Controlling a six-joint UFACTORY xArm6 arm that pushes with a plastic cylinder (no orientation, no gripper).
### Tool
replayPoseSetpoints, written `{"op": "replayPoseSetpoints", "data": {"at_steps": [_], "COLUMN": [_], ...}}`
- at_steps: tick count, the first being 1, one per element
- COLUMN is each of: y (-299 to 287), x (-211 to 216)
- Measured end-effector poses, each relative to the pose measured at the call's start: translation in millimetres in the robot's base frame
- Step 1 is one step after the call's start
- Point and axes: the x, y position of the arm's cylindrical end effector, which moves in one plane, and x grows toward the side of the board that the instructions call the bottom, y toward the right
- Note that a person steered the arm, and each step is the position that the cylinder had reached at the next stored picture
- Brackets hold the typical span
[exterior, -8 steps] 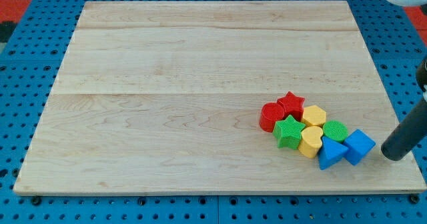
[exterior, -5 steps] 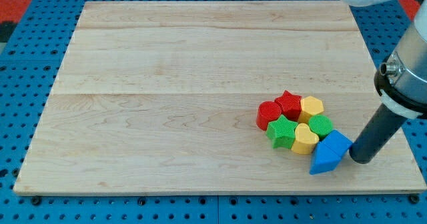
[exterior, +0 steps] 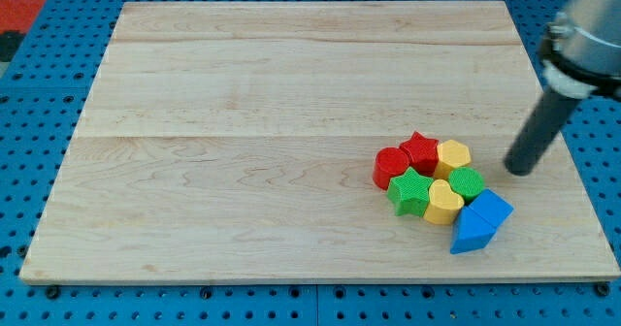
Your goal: Separate the red blocks
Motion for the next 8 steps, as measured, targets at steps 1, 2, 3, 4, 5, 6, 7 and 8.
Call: {"op": "replayPoseSetpoints", "data": {"at_steps": [1, 2, 3, 4, 5, 6, 7, 8], "y": [-45.1, -46.8, -46.8, -80.8, -129.2, -129.0, -83.4, -82.1], "x": [-4.0, -33.8, -63.7, -72.1, -58.2, -51.2, -31.6, -37.3]}}
